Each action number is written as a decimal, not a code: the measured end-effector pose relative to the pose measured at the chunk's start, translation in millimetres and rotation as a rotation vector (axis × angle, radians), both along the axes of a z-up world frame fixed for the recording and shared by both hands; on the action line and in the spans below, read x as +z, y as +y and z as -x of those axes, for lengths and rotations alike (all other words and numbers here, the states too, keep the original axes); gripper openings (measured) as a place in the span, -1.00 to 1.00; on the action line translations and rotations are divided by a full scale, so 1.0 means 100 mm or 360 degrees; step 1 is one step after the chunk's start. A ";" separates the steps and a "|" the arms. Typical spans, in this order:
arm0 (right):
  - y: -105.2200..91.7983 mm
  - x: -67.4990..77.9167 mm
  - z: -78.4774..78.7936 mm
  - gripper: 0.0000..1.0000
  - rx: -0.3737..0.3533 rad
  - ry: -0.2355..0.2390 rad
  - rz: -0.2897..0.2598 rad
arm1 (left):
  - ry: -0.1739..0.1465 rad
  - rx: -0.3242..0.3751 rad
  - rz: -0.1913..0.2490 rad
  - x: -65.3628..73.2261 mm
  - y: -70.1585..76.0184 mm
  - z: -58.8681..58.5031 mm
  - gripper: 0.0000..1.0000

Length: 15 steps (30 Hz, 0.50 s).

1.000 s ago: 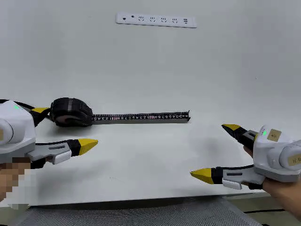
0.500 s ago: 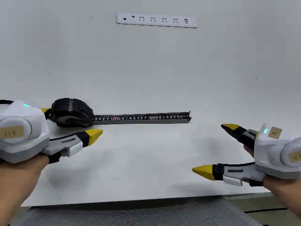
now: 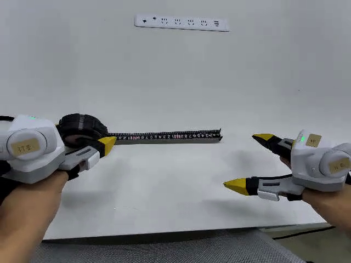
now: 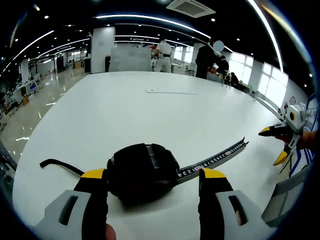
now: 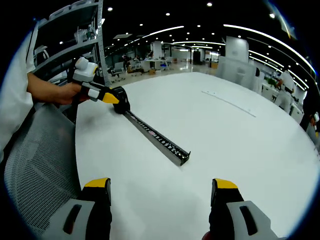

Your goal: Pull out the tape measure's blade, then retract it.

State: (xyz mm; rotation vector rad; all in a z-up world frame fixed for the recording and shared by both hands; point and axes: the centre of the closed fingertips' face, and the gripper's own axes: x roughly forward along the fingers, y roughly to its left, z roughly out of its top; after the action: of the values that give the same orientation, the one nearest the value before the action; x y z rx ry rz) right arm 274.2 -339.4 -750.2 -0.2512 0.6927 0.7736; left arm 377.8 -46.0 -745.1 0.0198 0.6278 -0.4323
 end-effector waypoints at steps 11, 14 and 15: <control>-0.03 0.01 -0.18 0.39 0.0099 -0.0017 0.0077 | 0.0010 0.0087 -0.0010 -0.04 0.01 -0.06 0.36; -0.04 0.03 -0.23 0.33 0.0134 -0.0024 0.0088 | 0.0012 0.0127 -0.0008 -0.05 0.02 -0.09 0.33; -0.04 0.03 -0.24 0.29 0.0147 -0.0027 0.0091 | 0.0011 0.0129 -0.0016 -0.06 0.02 -0.09 0.34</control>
State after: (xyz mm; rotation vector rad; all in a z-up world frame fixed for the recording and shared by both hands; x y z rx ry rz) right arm 298.2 -343.0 -747.4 -0.3428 0.6918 0.8395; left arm 386.6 -44.1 -751.0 0.0022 0.6352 -0.3512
